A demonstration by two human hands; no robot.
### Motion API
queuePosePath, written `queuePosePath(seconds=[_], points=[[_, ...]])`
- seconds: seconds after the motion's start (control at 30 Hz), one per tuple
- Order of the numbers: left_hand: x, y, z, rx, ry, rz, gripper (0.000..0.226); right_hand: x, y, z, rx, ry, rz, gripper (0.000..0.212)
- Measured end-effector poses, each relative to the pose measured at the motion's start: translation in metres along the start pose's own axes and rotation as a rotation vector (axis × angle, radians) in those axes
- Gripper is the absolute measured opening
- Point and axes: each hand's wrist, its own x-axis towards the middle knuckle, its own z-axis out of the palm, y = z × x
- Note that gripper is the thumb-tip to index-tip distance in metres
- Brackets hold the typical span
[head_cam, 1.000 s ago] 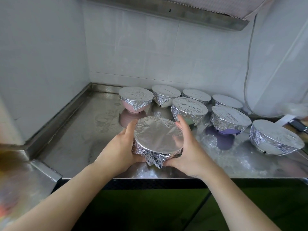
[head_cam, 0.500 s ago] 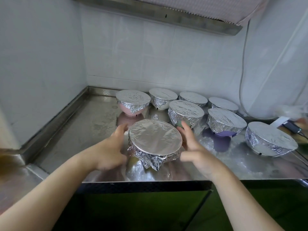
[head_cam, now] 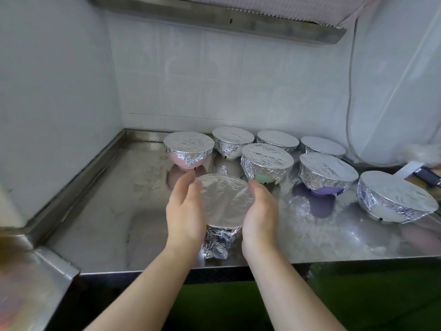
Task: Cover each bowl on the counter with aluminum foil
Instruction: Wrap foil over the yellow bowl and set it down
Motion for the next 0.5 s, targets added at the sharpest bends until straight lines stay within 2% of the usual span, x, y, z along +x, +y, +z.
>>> queuePosePath(seconds=[0.13,0.3,0.5], points=[[-0.005,-0.011,0.005,-0.131,0.102,-0.020,0.033,0.001,0.005,0.001,0.064,0.027,0.009,0.049],[-0.013,-0.018,0.010,-0.172,0.144,-0.006,0.034,0.001,0.008,0.002,0.127,0.029,0.008,0.030],[-0.012,-0.019,0.014,-0.152,0.183,-0.006,0.039,0.005,0.011,0.000,0.103,0.041,-0.065,0.030]])
